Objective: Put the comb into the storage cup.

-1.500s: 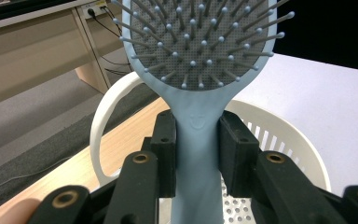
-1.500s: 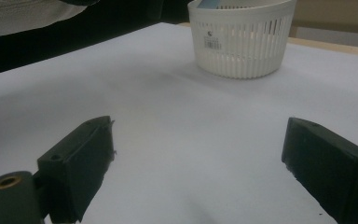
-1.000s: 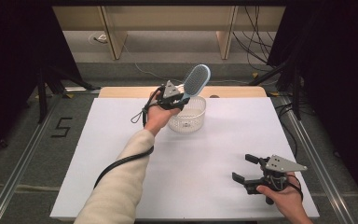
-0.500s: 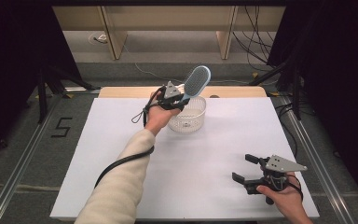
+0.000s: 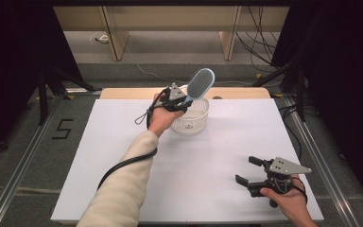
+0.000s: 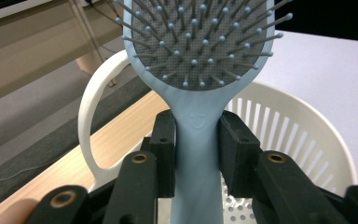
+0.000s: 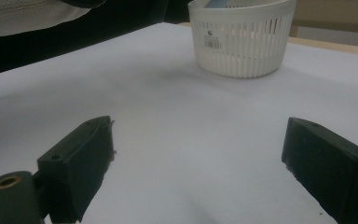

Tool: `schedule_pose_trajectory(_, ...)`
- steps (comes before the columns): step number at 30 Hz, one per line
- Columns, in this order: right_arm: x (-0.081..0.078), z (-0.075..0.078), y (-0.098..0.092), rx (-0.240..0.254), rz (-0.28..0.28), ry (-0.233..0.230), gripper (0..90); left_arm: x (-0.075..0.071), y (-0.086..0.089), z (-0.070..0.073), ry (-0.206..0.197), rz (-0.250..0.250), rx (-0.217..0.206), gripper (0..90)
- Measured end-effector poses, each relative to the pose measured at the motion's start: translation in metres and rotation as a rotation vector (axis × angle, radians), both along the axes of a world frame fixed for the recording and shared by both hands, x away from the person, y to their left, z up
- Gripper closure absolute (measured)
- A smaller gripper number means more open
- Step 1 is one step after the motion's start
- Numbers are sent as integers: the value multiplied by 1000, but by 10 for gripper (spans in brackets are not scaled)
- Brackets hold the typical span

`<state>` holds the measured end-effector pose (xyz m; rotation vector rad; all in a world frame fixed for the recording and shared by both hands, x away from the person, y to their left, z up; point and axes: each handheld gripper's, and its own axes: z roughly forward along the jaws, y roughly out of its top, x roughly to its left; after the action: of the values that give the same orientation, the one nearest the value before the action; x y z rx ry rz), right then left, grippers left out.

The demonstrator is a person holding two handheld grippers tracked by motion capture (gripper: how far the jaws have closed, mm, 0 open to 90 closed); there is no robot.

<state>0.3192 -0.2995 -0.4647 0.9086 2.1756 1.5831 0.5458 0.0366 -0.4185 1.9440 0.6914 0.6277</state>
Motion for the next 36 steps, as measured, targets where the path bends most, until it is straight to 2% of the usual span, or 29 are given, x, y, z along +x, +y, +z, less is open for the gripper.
schedule_pose_trajectory(3, 0, 0, 0, 0, -1, 2, 100, 1, -4, 1, 5, 9, 52, 461)
schedule_pose_trajectory(5, 0, 0, 0, -1, 0, 0, 100, 0, -5, 3, -3, 13, 37, 407)
schedule_pose_trajectory(8, 0, 0, 0, -2, 0, 1, 101, -2, -5, 9, -10, 21, 42, 311)
schedule_pose_trajectory(12, 0, 0, 0, -1, 1, -1, 100, -7, -6, 15, 5, 37, 49, 209)
schedule_pose_trajectory(16, 0, 0, 1, -2, 1, 6, 101, -10, -2, 19, 21, 64, 30, 164)
schedule_pose_trajectory(20, 0, 0, 1, -3, -1, 5, 101, -14, 3, 22, 41, 69, 33, 127)
schedule_pose_trajectory(25, 0, 0, 1, -3, -2, 8, 101, -19, 8, 22, 78, 80, 1, 66)
schedule_pose_trajectory(32, 0, 0, 1, -7, -2, 4, 100, -28, 15, 23, 80, 109, 48, 0)
schedule_pose_trajectory(36, 0, -1, 1, -7, -2, 5, 101, -34, 21, 24, 78, 122, 39, 0)
